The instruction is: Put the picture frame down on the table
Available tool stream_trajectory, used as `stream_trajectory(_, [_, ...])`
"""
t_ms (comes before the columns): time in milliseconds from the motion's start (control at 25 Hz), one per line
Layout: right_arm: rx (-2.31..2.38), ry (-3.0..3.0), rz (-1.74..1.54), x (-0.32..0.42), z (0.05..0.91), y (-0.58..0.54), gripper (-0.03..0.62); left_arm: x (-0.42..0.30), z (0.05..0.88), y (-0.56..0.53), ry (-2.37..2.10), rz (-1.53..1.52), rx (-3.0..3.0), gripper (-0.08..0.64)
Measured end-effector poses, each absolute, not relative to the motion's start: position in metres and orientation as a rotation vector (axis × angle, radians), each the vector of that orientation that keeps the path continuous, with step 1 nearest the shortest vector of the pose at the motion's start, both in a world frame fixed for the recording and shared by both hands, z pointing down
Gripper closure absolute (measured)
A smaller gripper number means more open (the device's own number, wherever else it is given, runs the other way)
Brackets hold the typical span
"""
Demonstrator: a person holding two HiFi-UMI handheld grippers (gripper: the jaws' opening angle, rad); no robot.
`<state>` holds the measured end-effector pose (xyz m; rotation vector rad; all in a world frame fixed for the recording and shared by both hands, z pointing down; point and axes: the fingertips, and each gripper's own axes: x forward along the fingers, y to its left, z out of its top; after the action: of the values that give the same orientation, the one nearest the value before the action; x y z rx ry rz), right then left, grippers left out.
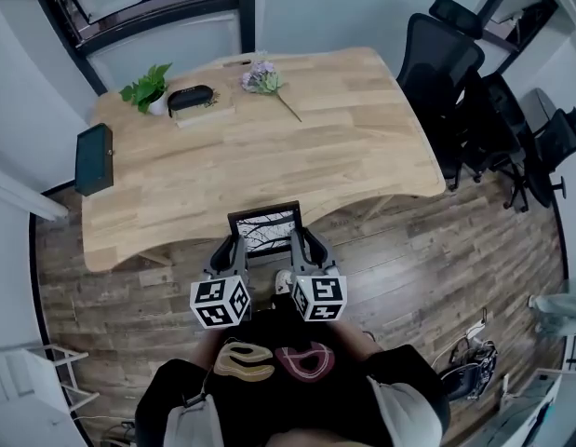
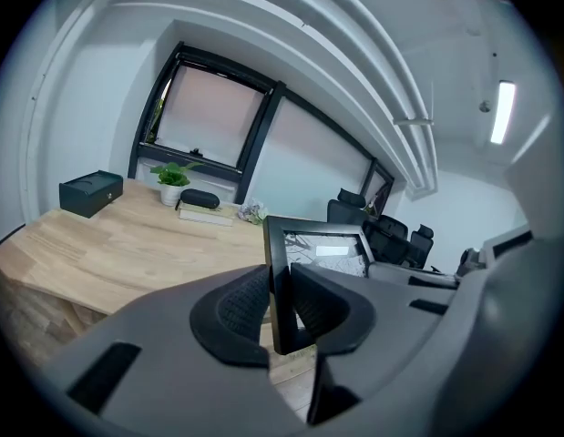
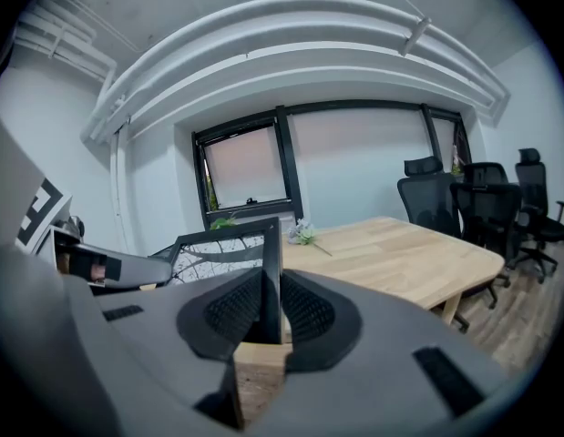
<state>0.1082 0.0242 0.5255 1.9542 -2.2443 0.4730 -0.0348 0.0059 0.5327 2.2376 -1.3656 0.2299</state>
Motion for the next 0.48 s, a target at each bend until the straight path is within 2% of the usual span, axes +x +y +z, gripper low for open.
stream_trajectory(480, [1.840,-2.306,0.436,0.159,0.528,-0.023,0.515,0.015,0.538,-0.028,-1.448,0.184,2.165,0.479])
